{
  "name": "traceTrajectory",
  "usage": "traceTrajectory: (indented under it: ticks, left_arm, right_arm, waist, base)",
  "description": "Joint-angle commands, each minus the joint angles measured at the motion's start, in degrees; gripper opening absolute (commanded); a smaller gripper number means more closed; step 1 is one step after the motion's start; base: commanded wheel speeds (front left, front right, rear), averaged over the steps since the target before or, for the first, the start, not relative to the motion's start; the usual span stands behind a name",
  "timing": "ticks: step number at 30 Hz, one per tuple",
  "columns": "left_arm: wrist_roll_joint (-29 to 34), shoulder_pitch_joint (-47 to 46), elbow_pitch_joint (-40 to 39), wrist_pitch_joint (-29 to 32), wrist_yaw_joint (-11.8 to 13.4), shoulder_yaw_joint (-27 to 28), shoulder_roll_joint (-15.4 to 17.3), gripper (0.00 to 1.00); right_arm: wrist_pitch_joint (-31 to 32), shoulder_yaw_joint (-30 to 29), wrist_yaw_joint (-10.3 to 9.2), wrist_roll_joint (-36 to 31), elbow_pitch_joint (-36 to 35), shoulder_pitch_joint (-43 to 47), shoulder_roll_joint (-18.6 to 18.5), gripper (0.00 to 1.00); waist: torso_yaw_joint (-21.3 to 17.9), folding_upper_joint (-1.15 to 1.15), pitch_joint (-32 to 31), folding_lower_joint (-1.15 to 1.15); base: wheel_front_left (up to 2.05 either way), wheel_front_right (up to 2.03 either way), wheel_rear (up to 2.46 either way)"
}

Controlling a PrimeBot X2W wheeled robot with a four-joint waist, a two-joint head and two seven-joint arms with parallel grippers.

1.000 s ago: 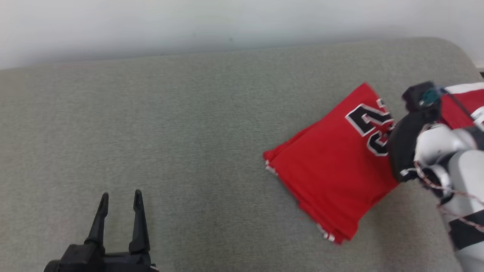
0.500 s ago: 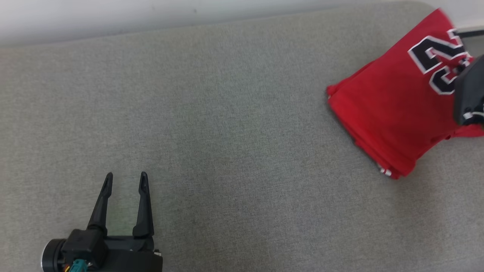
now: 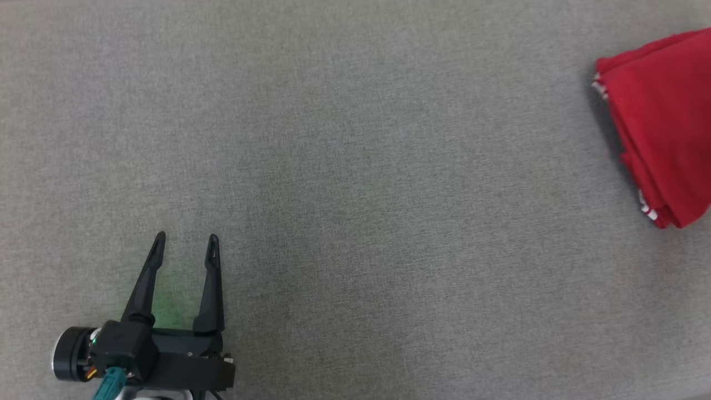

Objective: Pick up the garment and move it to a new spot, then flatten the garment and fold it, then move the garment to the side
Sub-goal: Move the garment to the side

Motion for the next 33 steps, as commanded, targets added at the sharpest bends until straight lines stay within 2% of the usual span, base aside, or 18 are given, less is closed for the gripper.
traceTrajectory:
  ticks: [1, 9, 10, 11, 16, 23, 27, 32, 33]
  left_arm:
    - [0.5, -0.6, -0.2, -0.1, -0.1, -0.2, 0.4, 1.0]
    - [1.7, -0.7, -1.5, -0.1, -0.4, -1.3, 1.7, 1.0]
    - [1.6, -0.6, -1.6, -0.1, -0.4, -1.4, 1.7, 1.0]
    - [1.7, -0.6, -1.9, -0.1, -0.4, -1.5, 1.8, 1.0]
    - [1.3, -0.3, -3.8, -0.1, -0.4, -1.6, 2.3, 1.0]
    - [-0.6, 0.6, -4.2, -0.1, -0.9, -2.3, 1.7, 1.0]
    - [-2.3, 1.1, -4.3, -0.1, 0.0, -0.4, 0.7, 1.0]
    - [-5.3, 3.2, -3.7, -0.1, 0.9, 3.5, -0.5, 1.0]
    - [-5.3, 3.2, -3.7, -0.1, 0.9, 3.5, -0.5, 1.0]
  right_arm:
    - [-0.8, -0.8, -0.15, -0.8, 0.3, 0.8, -0.2, 0.0]
    - [-8.5, -13.1, -0.15, -8.4, 6.1, 0.0, 2.7, 0.0]
    - [-9.3, -14.1, -0.15, -9.6, 6.6, -0.1, 3.0, 0.32]
    - [-10.1, -15.1, -0.15, -10.6, 7.1, -0.3, 3.4, 1.0]
    - [-15.5, -15.7, -0.15, -13.9, 10.0, -1.0, 5.3, 1.0]
    - [-23.6, -12.8, -0.15, -11.5, 12.5, -1.5, 7.7, 1.0]
    - [-31.7, -9.2, -0.15, -9.2, 11.1, 1.2, 8.7, 1.0]
    - [-41.2, -5.6, -0.15, -6.0, 6.9, 7.5, 12.8, 1.0]
    - [-41.2, -5.6, -0.15, -6.0, 6.9, 7.5, 12.8, 1.0]
  waist:
    - [0.9, -0.01, 1.4, -0.01]
    - [2.0, -0.01, 2.8, -0.01]
    - [2.1, -0.01, 2.7, -0.01]
    - [2.1, -0.01, 2.7, -0.01]
    - [1.8, -0.01, 0.9, -0.01]
    - [1.6, -0.01, -3.0, -0.01]
    - [2.0, -0.01, -5.6, -0.01]
    - [2.0, -0.01, -9.5, -0.01]
    - [2.0, -0.01, -9.5, -0.01]
  base:
    - [0.0, 0.0, 0.0]
    - [0.0, 0.0, 0.0]
    - [0.0, 0.0, 0.0]
    - [0.0, 0.0, 0.0]
    - [0.0, 0.0, 0.0]
    - [0.0, 0.0, 0.0]
    - [0.0, 0.0, 0.0]
    - [0.0, 0.0, 0.0]
    - [0.0, 0.0, 0.0]
